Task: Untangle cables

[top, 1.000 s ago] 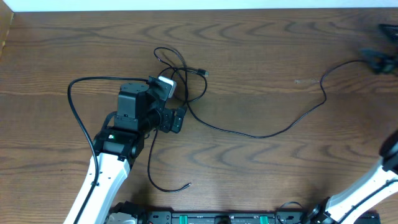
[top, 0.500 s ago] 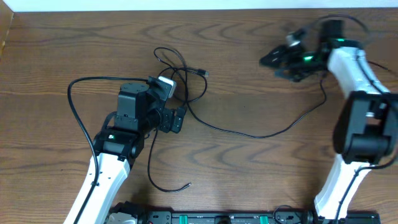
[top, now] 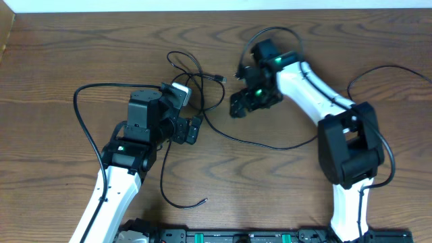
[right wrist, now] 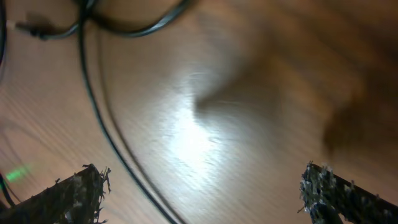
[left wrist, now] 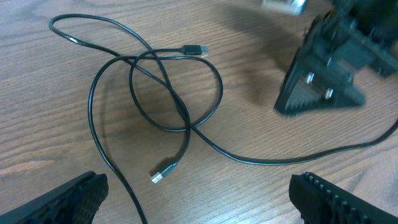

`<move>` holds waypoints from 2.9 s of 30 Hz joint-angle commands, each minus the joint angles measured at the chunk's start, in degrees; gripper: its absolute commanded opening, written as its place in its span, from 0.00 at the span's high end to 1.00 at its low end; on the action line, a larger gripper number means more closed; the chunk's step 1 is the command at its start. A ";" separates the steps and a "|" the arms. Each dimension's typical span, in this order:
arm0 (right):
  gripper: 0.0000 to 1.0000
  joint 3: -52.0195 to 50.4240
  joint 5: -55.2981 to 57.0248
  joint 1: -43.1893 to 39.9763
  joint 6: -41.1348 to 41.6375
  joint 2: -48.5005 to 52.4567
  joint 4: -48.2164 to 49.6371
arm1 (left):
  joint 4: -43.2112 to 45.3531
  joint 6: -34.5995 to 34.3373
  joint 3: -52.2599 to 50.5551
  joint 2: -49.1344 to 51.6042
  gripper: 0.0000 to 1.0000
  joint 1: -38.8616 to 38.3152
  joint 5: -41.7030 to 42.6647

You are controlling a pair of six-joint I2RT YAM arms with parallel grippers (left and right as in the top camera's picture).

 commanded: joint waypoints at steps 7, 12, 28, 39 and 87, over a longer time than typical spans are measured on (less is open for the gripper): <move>0.01 0.00 5.68 8.74 -3.54 -0.04 0.35 | -0.13 -0.31 -0.02 0.22 0.02 -0.04 0.24; 0.04 0.00 8.83 11.54 -3.52 -0.04 0.81 | -0.13 -0.31 -0.02 0.22 0.02 -0.04 0.24; 0.02 -3.54 10.12 13.16 -3.52 0.11 5.49 | 0.24 -0.28 -0.02 0.22 0.02 -0.02 -3.72; 0.21 -11.63 10.45 15.41 -4.44 0.11 15.61 | -1.14 -0.59 -0.02 0.24 0.02 4.90 -15.63; 0.99 2.12 38.05 14.84 -6.27 -18.71 10.51 | -4.22 -2.47 -0.02 0.24 0.02 7.54 -15.61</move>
